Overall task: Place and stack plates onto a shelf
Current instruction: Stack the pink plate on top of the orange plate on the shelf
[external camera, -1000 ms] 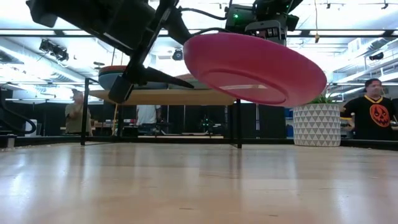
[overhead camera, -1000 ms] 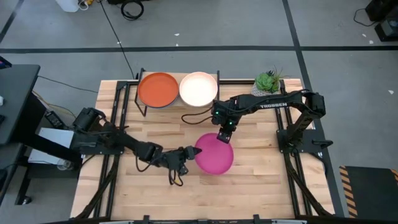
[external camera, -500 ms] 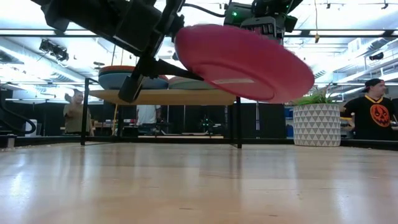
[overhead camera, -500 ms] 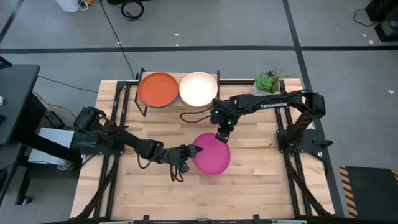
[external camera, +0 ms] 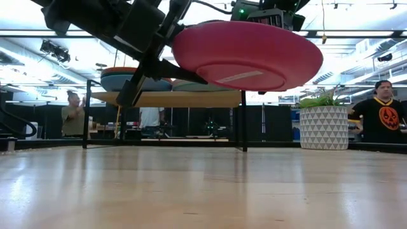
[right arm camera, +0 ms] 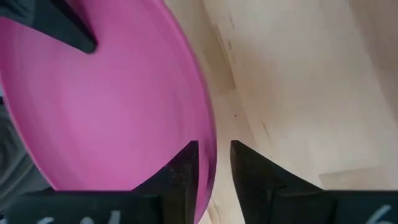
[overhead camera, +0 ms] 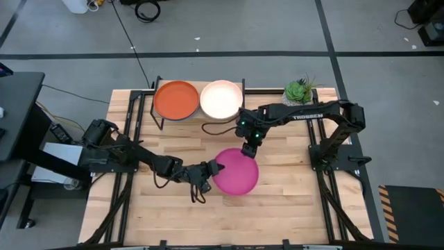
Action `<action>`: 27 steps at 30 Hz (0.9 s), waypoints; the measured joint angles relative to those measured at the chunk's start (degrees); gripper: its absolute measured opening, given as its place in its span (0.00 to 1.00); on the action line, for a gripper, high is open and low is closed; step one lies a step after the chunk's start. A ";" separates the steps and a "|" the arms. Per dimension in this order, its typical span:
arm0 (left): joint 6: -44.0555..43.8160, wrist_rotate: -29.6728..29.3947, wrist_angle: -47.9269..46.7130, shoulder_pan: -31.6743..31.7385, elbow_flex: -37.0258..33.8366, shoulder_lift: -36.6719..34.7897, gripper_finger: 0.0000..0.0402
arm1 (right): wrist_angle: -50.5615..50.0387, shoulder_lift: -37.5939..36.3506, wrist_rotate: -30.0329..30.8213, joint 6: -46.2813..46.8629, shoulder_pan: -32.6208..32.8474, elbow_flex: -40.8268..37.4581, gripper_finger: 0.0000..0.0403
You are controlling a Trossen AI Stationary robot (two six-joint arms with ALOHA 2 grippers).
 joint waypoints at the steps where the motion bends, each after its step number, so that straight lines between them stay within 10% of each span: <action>1: -0.10 0.06 -0.04 0.00 0.00 0.00 0.15 | 0.00 -0.50 0.00 0.00 -0.29 0.00 0.25; 10: -3.23 -1.28 -0.29 -0.40 0.00 0.00 0.15 | -8.76 -6.99 6.97 -3.03 -1.67 6.85 0.28; 27: -10.94 -29.92 -17.34 -4.65 0.07 -20.57 0.15 | -13.61 -26.89 34.43 0.66 4.94 9.03 0.28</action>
